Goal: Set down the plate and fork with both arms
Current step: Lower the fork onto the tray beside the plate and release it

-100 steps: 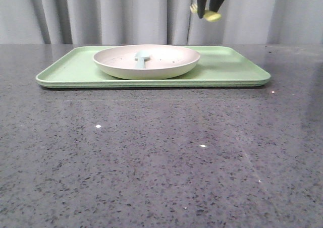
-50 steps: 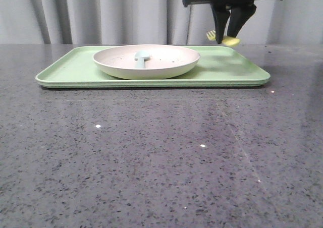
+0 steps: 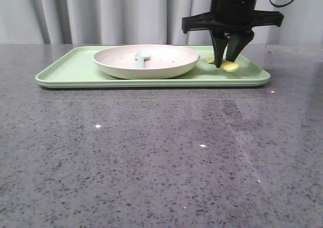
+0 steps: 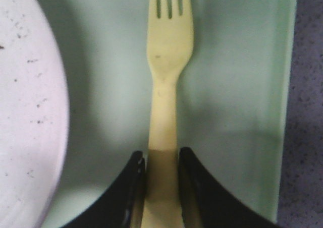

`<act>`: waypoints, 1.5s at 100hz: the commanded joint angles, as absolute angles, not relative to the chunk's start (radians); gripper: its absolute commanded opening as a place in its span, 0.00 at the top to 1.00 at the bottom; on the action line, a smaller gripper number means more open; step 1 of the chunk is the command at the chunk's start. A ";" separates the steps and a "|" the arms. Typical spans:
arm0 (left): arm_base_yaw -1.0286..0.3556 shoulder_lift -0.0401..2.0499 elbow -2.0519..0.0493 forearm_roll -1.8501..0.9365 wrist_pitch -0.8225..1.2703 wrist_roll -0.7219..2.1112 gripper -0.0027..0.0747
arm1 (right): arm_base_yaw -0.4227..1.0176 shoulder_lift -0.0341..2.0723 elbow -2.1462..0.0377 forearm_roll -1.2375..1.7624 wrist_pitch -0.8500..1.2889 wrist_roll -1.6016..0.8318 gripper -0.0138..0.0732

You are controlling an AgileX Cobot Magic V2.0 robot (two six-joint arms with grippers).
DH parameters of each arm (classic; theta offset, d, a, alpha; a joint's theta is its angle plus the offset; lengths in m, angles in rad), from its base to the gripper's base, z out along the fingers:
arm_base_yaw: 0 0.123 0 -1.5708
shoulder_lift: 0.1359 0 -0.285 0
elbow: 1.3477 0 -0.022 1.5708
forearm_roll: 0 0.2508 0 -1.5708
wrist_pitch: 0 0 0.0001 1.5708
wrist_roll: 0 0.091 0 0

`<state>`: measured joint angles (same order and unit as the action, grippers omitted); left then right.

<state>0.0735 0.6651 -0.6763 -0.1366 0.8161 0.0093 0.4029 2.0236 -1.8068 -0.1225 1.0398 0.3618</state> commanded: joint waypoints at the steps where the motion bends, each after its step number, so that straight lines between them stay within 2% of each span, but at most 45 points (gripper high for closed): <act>1: 0.077 0.665 -0.703 -0.145 0.761 0.000 0.52 | 0.398 1.952 -1.820 -0.134 1.003 0.349 0.92; 40: 0.077 0.665 -0.703 -0.145 0.761 0.000 0.52 | 0.398 1.952 -1.820 -0.134 1.002 0.349 0.90; 47: 0.077 0.665 -0.703 -0.145 0.761 0.000 0.52 | 0.398 1.952 -1.820 -0.134 1.004 0.349 0.84; 64: 0.077 0.665 -0.703 -0.144 0.761 0.000 0.52 | 0.398 1.952 -1.820 -0.135 1.009 0.349 0.60; 78: 0.077 0.665 -0.703 -0.145 0.761 0.000 0.52 | 0.398 1.946 -1.820 -0.138 1.009 0.349 0.50; 133: 0.077 0.665 -0.703 -0.145 0.759 0.000 0.52 | 0.398 1.715 -1.820 -0.333 1.061 0.349 0.50; 150: 0.077 0.665 -0.703 -0.145 0.759 0.000 0.52 | 0.398 1.599 -1.731 -0.386 1.045 0.349 0.50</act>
